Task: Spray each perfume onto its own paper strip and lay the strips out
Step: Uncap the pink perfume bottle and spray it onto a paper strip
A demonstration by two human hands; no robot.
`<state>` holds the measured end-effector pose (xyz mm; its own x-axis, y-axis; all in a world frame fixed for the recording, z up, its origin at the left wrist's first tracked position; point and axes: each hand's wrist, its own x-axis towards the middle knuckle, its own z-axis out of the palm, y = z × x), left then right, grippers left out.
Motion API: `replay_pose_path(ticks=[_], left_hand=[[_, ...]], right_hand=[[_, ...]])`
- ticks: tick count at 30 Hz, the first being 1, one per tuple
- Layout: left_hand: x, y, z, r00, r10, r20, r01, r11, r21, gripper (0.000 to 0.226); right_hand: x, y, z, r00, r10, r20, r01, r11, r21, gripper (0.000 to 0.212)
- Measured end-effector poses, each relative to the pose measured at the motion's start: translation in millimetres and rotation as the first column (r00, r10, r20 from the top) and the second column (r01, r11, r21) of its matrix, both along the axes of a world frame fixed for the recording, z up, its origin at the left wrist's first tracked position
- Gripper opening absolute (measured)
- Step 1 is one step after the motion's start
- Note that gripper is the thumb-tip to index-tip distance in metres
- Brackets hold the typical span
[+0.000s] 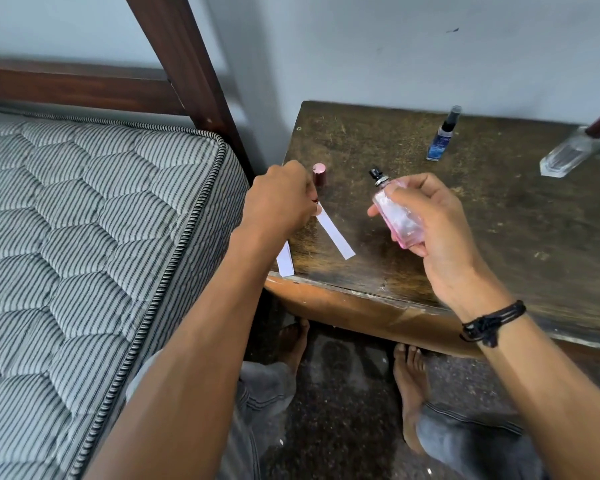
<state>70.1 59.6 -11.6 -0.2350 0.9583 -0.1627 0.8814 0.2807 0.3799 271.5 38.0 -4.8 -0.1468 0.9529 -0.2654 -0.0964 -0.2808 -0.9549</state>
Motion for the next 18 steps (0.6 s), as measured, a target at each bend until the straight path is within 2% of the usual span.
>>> replay_pose_path(ticks=[4,7,9,13,18], left_hand=[[5.6,-0.5,-0.9,0.995,-0.009,-0.098,0.013,0.999,0.043,0.011],[8.2,0.6,0.1,0.997,-0.015,-0.08,0.02,0.998,0.06,0.019],[7.5,2.4,5.0,1.0,0.0,0.004,0.0,0.999,0.034,0.02],[4.8,3.8,16.6,0.954,0.072,0.291,-0.06,0.997,-0.05,0.006],[2.0,3.1,22.0,0.841,0.115,0.53,-0.066,0.992,-0.11,0.018]], right_hand=[[-2.2,-1.6,-1.0,0.999,0.038,0.035,-0.039,0.999,0.021,0.008],[-2.9,-2.6,-1.3,0.997,0.064,0.037,-0.065,0.998,0.006,0.008],[-3.2,-2.4,-0.7,0.994,0.078,0.072,-0.078,0.997,-0.005,0.01],[-1.8,-1.4,-1.1,0.986,0.116,0.119,-0.116,0.993,-0.005,0.013],[0.8,-0.5,-4.4,0.973,0.149,0.173,-0.159,0.986,0.044,0.022]])
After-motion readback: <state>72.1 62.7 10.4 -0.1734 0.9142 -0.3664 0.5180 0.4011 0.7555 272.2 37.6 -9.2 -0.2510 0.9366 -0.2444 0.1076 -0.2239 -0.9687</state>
